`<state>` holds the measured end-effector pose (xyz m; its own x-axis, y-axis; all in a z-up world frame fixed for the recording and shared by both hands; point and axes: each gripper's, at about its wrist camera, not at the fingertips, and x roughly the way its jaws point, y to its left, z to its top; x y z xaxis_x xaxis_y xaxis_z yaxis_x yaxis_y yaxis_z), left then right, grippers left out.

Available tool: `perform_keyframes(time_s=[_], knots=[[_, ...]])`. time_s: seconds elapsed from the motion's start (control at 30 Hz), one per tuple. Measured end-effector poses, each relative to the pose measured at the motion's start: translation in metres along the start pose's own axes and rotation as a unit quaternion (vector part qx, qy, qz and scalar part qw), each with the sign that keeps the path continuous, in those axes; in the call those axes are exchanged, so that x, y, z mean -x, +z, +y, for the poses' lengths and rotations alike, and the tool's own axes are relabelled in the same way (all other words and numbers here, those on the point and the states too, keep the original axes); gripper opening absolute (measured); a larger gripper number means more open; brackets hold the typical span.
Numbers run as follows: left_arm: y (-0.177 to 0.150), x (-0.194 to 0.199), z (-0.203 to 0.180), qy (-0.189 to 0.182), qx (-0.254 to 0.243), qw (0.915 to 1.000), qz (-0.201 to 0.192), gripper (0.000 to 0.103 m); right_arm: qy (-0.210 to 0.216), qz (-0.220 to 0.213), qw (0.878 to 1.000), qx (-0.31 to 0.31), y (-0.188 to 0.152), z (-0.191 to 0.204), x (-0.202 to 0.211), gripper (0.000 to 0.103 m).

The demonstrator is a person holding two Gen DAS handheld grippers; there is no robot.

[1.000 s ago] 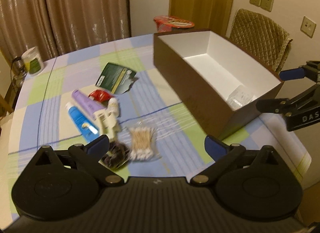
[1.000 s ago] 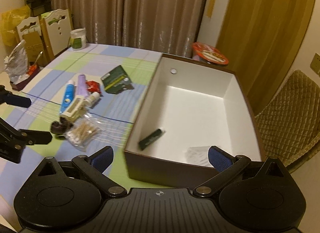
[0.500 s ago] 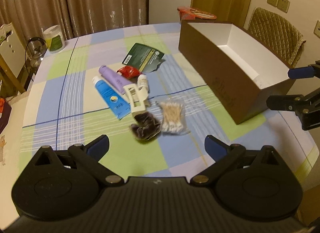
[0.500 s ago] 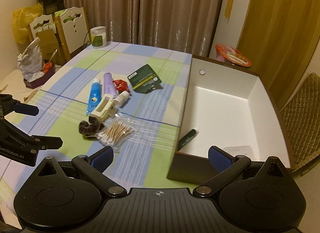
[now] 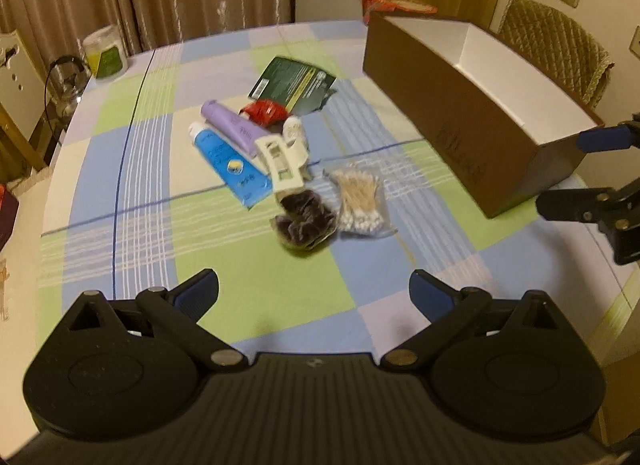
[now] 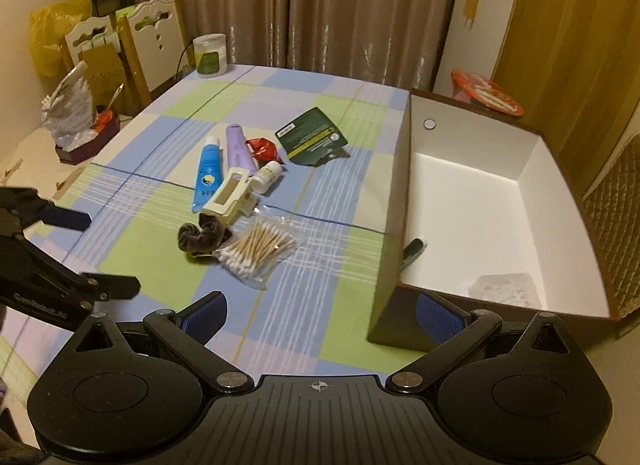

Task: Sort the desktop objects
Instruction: 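Withdraw both tools from the brown box back toward the remaining items, then grasp the brown scrunchie with the left tool while the right tool grasps the cotton swab bag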

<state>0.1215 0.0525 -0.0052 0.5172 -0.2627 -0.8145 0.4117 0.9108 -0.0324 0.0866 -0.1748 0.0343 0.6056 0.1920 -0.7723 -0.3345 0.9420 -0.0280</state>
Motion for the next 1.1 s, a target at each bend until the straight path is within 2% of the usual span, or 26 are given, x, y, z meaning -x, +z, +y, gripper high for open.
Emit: perform_keyframes(time_s=[0.53, 0.8, 1.1], knots=[[-0.001, -0.007, 0.016, 0.003, 0.007, 0.9999, 0.007, 0.1, 0.022, 0.007, 1.0, 0.018, 0.009, 0.024, -0.014, 0.103], [0.0, -0.012, 0.023, 0.006, -0.011, 0.9999, 0.001, 0.099, 0.035, 0.008, 0.998, 0.045, 0.012, 0.038, -0.021, 0.103], [0.005, -0.035, 0.026, 0.006, -0.052, 0.9986, 0.008, 0.087, 0.048, 0.019, 0.995, 0.088, 0.009, 0.054, -0.039, 0.103]])
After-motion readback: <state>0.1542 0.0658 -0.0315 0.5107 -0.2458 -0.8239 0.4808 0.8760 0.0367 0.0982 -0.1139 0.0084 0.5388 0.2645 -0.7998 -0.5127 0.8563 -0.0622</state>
